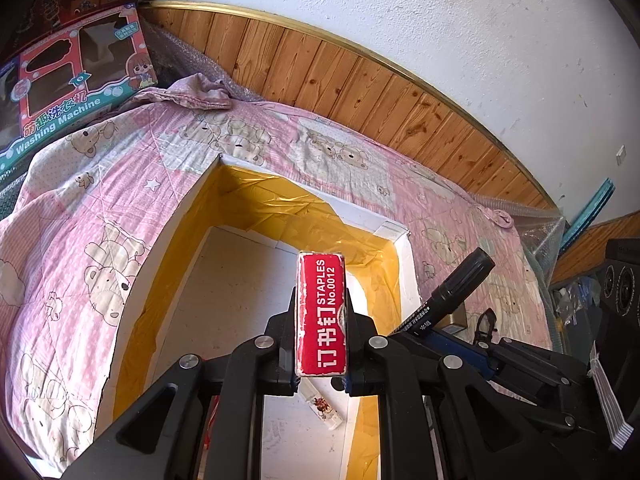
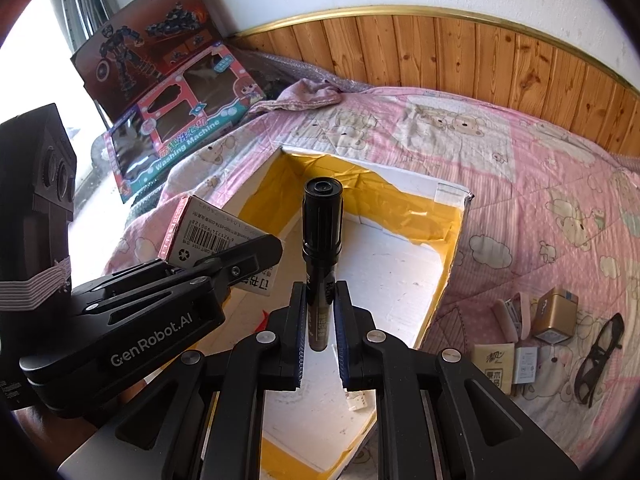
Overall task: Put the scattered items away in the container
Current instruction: 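Lower the red staples box with the left tool while the right tool lowers the black marker into the box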
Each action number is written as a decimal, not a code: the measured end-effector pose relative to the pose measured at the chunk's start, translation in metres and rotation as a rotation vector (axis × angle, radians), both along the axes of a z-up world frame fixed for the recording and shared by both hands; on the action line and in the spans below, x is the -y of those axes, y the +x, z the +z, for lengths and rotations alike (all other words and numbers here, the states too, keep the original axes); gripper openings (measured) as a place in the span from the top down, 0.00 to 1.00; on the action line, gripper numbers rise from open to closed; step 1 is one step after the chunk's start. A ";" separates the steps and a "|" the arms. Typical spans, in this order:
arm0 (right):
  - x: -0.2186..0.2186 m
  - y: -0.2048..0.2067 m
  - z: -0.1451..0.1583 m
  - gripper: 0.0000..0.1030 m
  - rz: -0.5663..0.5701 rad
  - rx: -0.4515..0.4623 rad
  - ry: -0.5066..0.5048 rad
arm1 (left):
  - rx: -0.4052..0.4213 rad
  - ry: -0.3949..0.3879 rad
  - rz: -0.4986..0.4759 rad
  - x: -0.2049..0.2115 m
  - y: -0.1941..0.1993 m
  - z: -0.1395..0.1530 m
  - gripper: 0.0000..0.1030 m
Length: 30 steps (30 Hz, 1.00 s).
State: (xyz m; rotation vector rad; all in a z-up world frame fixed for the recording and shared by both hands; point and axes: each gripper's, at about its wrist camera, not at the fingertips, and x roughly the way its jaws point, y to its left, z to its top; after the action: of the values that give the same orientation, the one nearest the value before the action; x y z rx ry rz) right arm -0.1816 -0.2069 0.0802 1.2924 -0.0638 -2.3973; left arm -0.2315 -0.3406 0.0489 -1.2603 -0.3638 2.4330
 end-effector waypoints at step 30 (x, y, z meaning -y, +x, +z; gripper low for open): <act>0.022 -0.086 -0.076 0.81 0.062 0.250 0.152 | 0.226 -0.154 -0.043 -0.019 -0.088 -0.081 0.83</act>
State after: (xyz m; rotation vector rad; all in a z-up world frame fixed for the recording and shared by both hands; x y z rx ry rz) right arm -0.2678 -0.2287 0.0045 1.6341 0.0865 -2.2129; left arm -0.3197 -0.3220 -0.0323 -1.5986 -0.2096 2.3257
